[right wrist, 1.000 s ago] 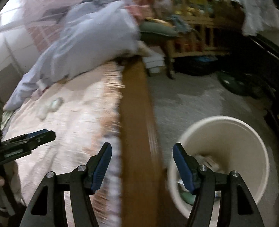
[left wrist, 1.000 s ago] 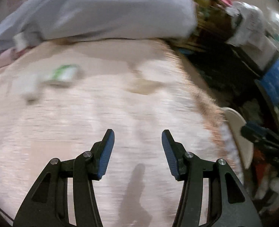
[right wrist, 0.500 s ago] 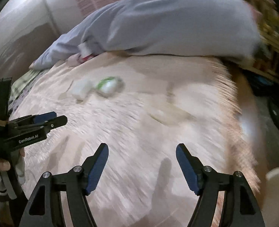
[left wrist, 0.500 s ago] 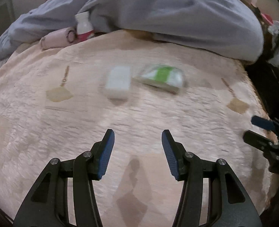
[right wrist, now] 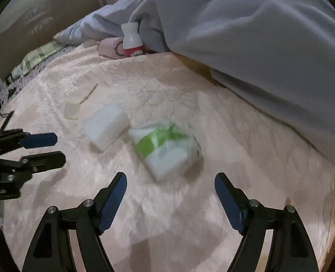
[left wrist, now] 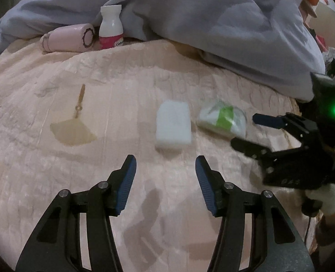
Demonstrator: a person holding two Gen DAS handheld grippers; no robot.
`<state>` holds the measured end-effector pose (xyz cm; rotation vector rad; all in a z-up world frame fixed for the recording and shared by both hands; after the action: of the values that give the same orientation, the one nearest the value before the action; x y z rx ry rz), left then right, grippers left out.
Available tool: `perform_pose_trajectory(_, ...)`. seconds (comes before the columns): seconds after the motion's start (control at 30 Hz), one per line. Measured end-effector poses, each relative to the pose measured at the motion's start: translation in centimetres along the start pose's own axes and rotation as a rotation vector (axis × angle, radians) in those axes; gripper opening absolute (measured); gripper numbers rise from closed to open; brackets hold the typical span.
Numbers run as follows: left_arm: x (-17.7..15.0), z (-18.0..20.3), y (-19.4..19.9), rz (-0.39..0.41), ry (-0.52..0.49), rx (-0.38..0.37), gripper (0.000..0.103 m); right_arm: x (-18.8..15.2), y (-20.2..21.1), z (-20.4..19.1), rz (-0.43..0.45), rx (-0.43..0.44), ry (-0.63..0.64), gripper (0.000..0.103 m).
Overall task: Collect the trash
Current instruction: 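Grasp the green-labelled packet with the right tool while the left tool grasps the white sponge, then carry the green-labelled packet and white sponge over the white bucket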
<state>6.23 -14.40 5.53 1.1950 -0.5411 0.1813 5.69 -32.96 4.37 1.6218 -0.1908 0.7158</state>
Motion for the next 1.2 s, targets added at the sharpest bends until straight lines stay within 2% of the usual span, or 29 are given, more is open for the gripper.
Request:
perform_pose_trajectory(0.13, 1.5, 0.5, -1.5, 0.009, -0.009, -0.018, 0.053, 1.3, -1.7, 0.2, -0.017, -0.025, 0.035, 0.078)
perform_pose_trajectory(0.27, 2.6, 0.8, -3.6, -0.019, -0.001, -0.012, 0.053, 2.0, -3.2, 1.3, -0.013, 0.017, -0.004, 0.078)
perform_pose_trajectory(0.4, 3.0, 0.3, -6.0, -0.068, 0.037, 0.03, 0.053, 2.1, -3.7, 1.0, 0.003, 0.02, 0.02, 0.076)
perform_pose_trajectory(0.43, 3.0, 0.1, -6.1, -0.068, 0.046, 0.025, 0.052, 2.0, -3.6, 0.9, 0.006, 0.015, 0.025, 0.055)
perform_pose_trajectory(0.47, 3.0, 0.0, -6.0, -0.055, 0.057, 0.017, 0.05, 1.9, -3.4, 0.8, 0.013, 0.008, 0.025, 0.052)
perform_pose_trajectory(0.5, 2.9, -0.1, -5.8, -0.047, 0.065, 0.01, 0.037, 1.8, -3.1, 0.9, 0.026, 0.001, 0.014, 0.046)
perform_pose_trajectory(0.53, 2.9, -0.2, -5.6, -0.051, 0.07, 0.0, 0.035, 1.5, -2.7, 1.2, 0.036, 0.016, -0.002, 0.041)
perform_pose_trajectory(0.63, 2.3, 0.5, -4.2, -0.035, 0.07, -0.026, 0.035, 0.2, -1.0, 1.8, 0.063, 0.022, -0.038, 0.038)
perform_pose_trajectory(0.77, 0.4, 3.5, -2.0, -0.001, -0.001, -0.022, 0.035, -2.8, 2.8, 2.4, 0.11, 0.014, -0.09, 0.038)
perform_pose_trajectory(1.03, -4.4, 11.3, 1.4, 0.015, -0.128, -0.062, 0.035, -11.5, 10.3, 3.4, 0.114, -0.044, -0.239, 0.038)
perform_pose_trajectory(1.2, -7.5, 16.5, 3.0, 0.022, -0.208, -0.082, 0.035, -16.6, 15.0, 4.1, 0.145, -0.088, -0.329, 0.038)
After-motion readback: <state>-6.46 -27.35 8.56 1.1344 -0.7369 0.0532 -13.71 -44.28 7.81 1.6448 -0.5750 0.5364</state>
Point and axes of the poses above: each gripper's, at about its wrist camera, not at the fingertips, and y roughly against the way its jaws point, z to its right, x to its top, the point moved 1 cm from there along -y, roughly the way its jaws point, and after that the axes turned 4 degrees about y, right-handed, at the moved point
